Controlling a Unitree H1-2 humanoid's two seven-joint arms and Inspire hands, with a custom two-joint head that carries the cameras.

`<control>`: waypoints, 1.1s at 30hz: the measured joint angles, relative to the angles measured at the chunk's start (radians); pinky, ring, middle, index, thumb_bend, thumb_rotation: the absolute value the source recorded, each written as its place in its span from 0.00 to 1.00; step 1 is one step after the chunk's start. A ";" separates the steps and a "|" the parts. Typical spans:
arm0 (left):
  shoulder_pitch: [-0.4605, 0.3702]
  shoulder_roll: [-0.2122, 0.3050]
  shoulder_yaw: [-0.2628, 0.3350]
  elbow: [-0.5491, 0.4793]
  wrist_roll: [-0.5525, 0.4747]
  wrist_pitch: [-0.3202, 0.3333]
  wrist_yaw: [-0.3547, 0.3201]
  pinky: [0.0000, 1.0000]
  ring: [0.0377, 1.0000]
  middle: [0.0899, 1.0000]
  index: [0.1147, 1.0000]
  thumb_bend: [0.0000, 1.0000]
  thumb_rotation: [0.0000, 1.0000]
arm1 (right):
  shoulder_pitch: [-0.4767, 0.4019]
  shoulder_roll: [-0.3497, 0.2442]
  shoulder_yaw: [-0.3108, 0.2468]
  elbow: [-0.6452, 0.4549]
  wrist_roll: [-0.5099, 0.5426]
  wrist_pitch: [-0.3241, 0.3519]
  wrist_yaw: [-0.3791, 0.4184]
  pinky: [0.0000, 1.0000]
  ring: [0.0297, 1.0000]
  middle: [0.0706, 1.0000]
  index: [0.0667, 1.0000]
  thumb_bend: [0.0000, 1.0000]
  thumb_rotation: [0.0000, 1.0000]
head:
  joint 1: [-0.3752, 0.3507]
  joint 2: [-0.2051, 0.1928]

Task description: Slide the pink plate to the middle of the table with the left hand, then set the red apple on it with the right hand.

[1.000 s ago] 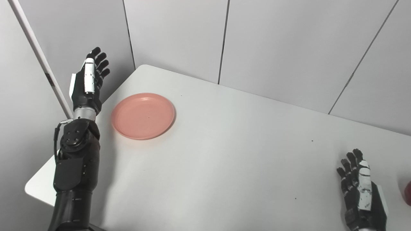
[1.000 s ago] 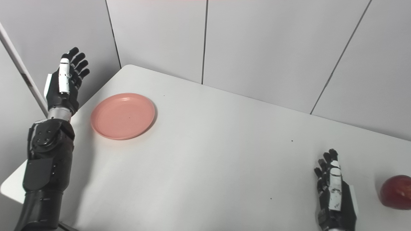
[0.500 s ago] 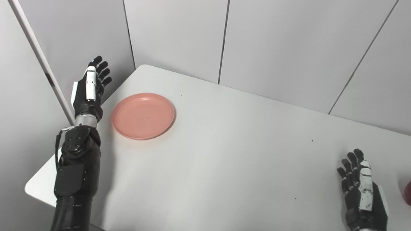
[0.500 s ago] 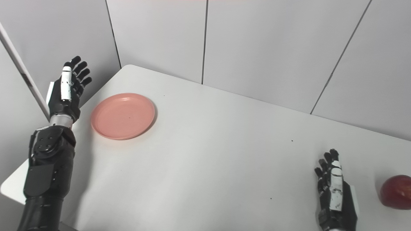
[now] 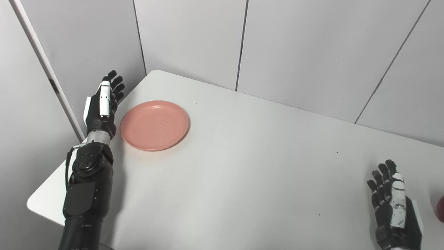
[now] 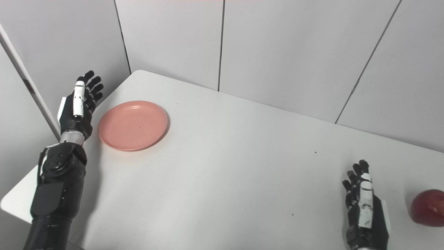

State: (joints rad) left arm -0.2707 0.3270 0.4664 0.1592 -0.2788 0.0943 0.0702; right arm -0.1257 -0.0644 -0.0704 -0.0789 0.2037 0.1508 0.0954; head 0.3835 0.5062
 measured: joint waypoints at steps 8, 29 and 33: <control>0.003 0.000 0.004 0.019 0.000 -0.032 0.001 0.92 0.90 0.90 0.87 0.34 1.00 | 0.000 -0.001 0.000 0.002 0.002 0.000 0.003 1.00 1.00 1.00 1.00 0.17 1.00 | 0.002 -0.002; 0.007 0.000 0.016 0.083 -0.021 -0.068 0.004 0.95 0.93 0.93 0.90 0.34 1.00 | 0.000 -0.008 0.000 0.003 0.002 0.000 0.003 1.00 1.00 1.00 1.00 0.17 1.00 | 0.017 -0.005; 0.007 0.002 0.016 0.118 -0.021 -0.070 0.004 0.93 0.93 0.92 0.88 0.34 1.00 | 0.000 -0.008 0.000 0.003 0.002 0.000 0.003 1.00 1.00 1.00 1.00 0.16 1.00 | 0.018 -0.006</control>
State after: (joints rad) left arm -0.2636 0.3289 0.4826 0.2772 -0.3001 0.0239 0.0737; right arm -0.1256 -0.0725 -0.0708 -0.0762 0.2055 0.1508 0.0979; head 0.4019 0.5001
